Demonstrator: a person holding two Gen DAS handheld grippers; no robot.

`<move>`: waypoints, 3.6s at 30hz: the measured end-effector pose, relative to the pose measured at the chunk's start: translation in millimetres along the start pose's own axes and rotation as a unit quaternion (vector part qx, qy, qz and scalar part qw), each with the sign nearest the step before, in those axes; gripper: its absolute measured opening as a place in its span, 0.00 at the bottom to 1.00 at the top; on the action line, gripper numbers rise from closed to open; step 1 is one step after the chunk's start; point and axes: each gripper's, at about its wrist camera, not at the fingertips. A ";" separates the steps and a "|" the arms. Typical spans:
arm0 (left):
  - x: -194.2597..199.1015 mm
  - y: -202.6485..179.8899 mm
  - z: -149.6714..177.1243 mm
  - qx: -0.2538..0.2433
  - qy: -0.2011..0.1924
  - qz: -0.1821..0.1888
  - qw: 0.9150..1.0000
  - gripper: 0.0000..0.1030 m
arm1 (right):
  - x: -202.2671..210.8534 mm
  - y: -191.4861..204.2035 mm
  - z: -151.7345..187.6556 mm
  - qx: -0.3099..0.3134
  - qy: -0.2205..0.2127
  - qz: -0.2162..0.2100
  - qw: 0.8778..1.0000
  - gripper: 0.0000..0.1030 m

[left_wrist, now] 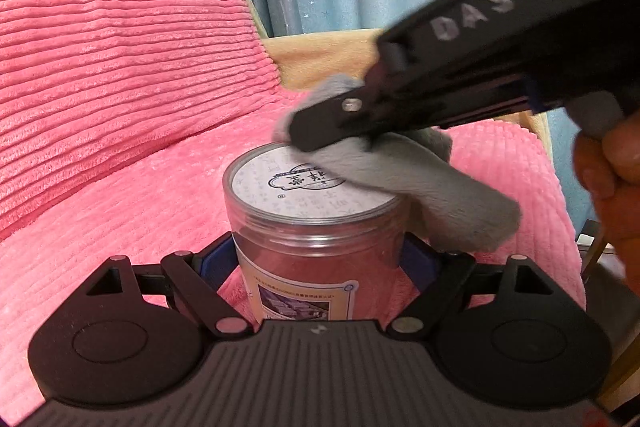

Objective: Clean container
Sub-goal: 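Wipe the jar lid with the cloth in the right tool while the left tool holds the jar, then tilt the held jar with the left tool to turn its base upward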

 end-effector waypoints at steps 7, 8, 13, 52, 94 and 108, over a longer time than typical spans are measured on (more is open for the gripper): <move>-0.2 -1.3 -1.0 -0.003 0.000 -0.002 1.000 0.83 | 22.3 -2.1 3.4 -0.001 0.016 -0.011 1.000 0.03; -0.5 -1.3 -1.1 -0.004 0.000 -0.002 1.000 0.83 | 22.2 -2.0 4.4 -0.004 0.022 -0.020 1.000 0.03; -3.5 -0.8 -2.5 -0.004 0.001 -0.003 1.000 0.83 | 12.5 -1.3 4.5 -0.025 0.036 -0.053 0.998 0.03; -2.0 3.3 -0.8 0.007 0.003 0.003 1.000 0.83 | -25.1 11.3 -6.4 -0.001 -0.014 -0.011 1.000 0.01; -0.6 4.4 -0.9 -0.002 0.004 0.000 1.000 0.83 | -10.4 12.8 10.4 -0.003 0.023 -0.051 0.998 0.03; 14.4 -1.2 -8.3 -0.050 0.013 0.009 0.999 0.83 | -3.9 5.9 -0.1 0.013 -0.027 0.014 0.999 0.02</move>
Point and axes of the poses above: each gripper's, at about its wrist camera, not at the fingertips, and x roughly against the way its jaws point, y to its left, z to its underside, and after that the axes turned 11 degrees about -x, right-handed
